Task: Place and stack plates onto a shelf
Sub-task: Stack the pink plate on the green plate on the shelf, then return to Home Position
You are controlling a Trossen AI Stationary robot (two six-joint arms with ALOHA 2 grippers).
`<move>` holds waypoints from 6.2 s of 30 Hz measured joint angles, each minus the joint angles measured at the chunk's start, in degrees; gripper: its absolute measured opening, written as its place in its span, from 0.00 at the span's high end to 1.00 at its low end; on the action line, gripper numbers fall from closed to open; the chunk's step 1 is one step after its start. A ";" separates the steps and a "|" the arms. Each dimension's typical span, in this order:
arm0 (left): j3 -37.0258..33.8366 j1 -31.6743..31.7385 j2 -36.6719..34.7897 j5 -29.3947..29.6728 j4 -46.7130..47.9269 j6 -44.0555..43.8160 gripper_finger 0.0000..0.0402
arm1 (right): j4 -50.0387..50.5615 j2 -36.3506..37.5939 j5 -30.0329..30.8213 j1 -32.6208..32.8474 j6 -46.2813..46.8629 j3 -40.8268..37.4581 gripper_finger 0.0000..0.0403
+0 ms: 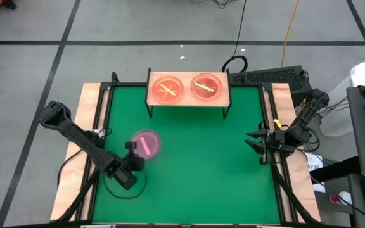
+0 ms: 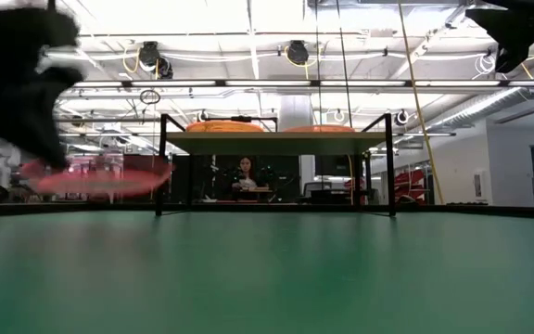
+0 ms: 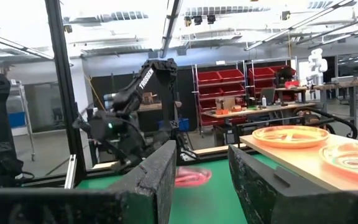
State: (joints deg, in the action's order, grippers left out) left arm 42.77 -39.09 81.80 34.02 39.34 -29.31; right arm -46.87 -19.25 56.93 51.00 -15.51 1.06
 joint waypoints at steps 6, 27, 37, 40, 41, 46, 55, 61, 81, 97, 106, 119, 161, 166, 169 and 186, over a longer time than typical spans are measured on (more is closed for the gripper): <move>8.85 3.71 -0.02 6.51 -0.11 19.83 1.00 | 0.02 0.00 0.00 0.00 0.00 -0.02 0.67; 20.57 47.30 0.66 -25.40 -40.46 82.80 1.00 | 0.00 0.00 0.00 0.00 0.00 -0.08 0.67; 32.34 52.87 12.39 -29.45 -32.16 84.92 0.98 | 0.00 -0.02 -0.02 0.00 0.00 -0.11 0.67; 39.65 53.03 16.62 -28.98 -26.38 85.58 0.98 | 0.04 -0.02 -0.02 0.00 0.00 -0.11 0.67; 41.41 53.22 17.68 -28.95 -25.48 85.60 0.98 | 0.04 -0.02 -0.02 0.00 0.00 -0.11 0.67; 45.33 54.00 19.49 -28.39 -26.22 86.21 0.97 | -0.02 -0.02 -0.02 0.00 0.00 -0.11 0.67; 45.47 57.25 20.91 -30.72 -29.50 84.40 0.97 | 0.07 -0.02 -0.02 0.00 0.00 -0.11 0.67; 45.43 59.09 24.55 -33.77 -30.53 82.00 0.97 | 0.02 -0.02 -0.02 0.00 0.00 -0.11 0.67; 45.41 59.03 26.62 -36.32 -31.43 74.91 0.97 | 0.02 -0.02 -0.02 0.00 0.00 -0.11 0.67; 45.41 58.99 26.62 -36.41 -30.53 74.85 0.83 | 0.02 -0.02 -0.02 0.00 0.00 -0.11 0.67; 45.32 58.34 25.90 -31.56 -30.03 78.01 0.76 | 0.00 0.00 -0.02 0.00 0.00 -0.11 0.67; 45.31 55.44 3.56 -15.56 -6.54 69.69 0.77 | 0.00 0.00 -0.04 -0.02 0.00 -0.11 0.67; -15.44 45.00 -57.29 -33.01 -35.14 38.74 1.00 | 7.20 2.26 -28.59 -0.63 -2.29 -0.07 0.67; -16.20 43.43 -57.90 -33.05 -35.09 38.12 1.00 | 17.11 2.62 -28.47 -5.79 3.69 -0.07 0.67; -16.21 42.41 -57.88 -33.06 -35.03 38.16 1.00 | 19.25 2.60 -28.52 -10.23 6.34 -0.07 0.67; -16.30 41.66 -68.49 -31.49 -25.79 40.54 1.00 | 36.50 2.63 -43.41 -32.38 15.24 5.16 0.67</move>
State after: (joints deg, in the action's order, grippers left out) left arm 26.48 2.57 13.31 2.53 13.56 11.23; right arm -10.37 -16.62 13.51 18.63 -0.27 6.22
